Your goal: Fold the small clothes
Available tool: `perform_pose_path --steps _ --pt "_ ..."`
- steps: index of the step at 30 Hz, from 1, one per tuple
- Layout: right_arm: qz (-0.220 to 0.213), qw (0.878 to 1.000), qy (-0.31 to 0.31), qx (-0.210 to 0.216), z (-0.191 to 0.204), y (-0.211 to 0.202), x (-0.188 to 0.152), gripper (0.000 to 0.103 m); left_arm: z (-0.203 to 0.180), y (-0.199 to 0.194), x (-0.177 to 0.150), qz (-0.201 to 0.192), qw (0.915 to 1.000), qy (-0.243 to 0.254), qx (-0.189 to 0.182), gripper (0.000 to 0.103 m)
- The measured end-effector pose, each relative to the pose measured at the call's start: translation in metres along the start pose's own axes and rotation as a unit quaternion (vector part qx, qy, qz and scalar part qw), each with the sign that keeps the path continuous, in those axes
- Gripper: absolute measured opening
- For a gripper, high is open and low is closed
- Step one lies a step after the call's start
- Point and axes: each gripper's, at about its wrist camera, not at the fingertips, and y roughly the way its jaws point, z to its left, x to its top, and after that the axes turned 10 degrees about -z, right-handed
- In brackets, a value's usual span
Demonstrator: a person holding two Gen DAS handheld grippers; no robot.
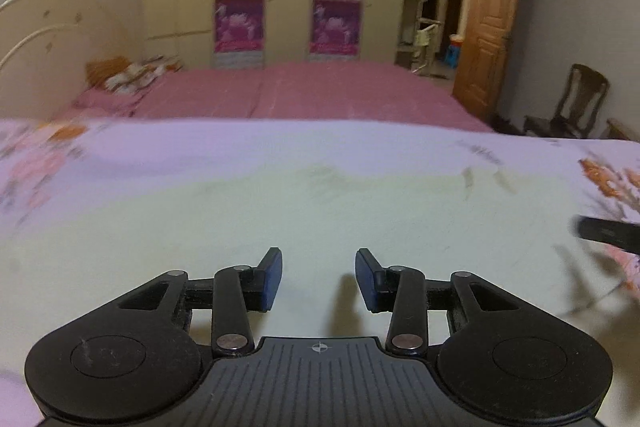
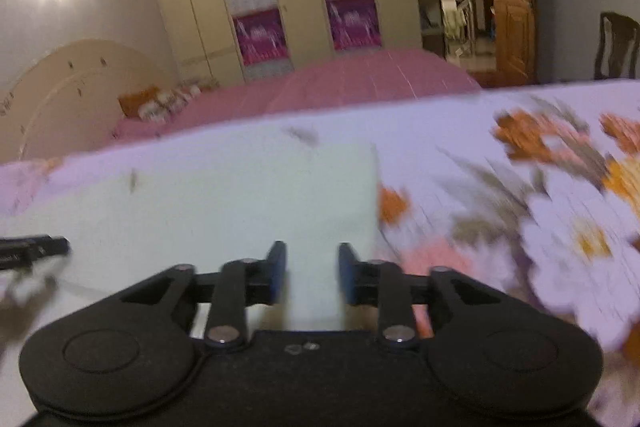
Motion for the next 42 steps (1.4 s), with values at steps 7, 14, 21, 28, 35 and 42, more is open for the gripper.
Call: perform_pose_path --steps 7,14,21,28,35,42 --pt "0.033 0.992 -0.081 0.086 0.051 0.060 0.000 0.029 -0.037 0.033 -0.003 0.014 0.9995 0.024 -0.012 0.040" --pt "0.005 0.999 -0.012 -0.045 -0.031 0.071 0.022 0.025 0.024 0.020 -0.011 0.002 0.9988 -0.021 0.043 0.040" --pt "0.019 0.999 -0.023 -0.031 -0.028 0.063 0.024 0.025 0.007 0.005 -0.015 -0.001 0.9983 0.003 0.058 0.040" --pt "0.032 0.997 -0.051 -0.040 -0.028 0.006 -0.010 0.029 0.015 -0.032 -0.037 0.004 0.9975 0.037 0.060 0.040" --pt "0.016 0.996 -0.064 -0.054 -0.019 -0.025 -0.013 0.030 0.014 -0.042 -0.031 0.013 0.9965 0.040 0.073 0.041" --pt "0.027 0.997 -0.054 -0.054 -0.023 -0.025 -0.012 0.030 0.024 -0.068 -0.030 0.006 0.9955 0.039 0.086 0.064"
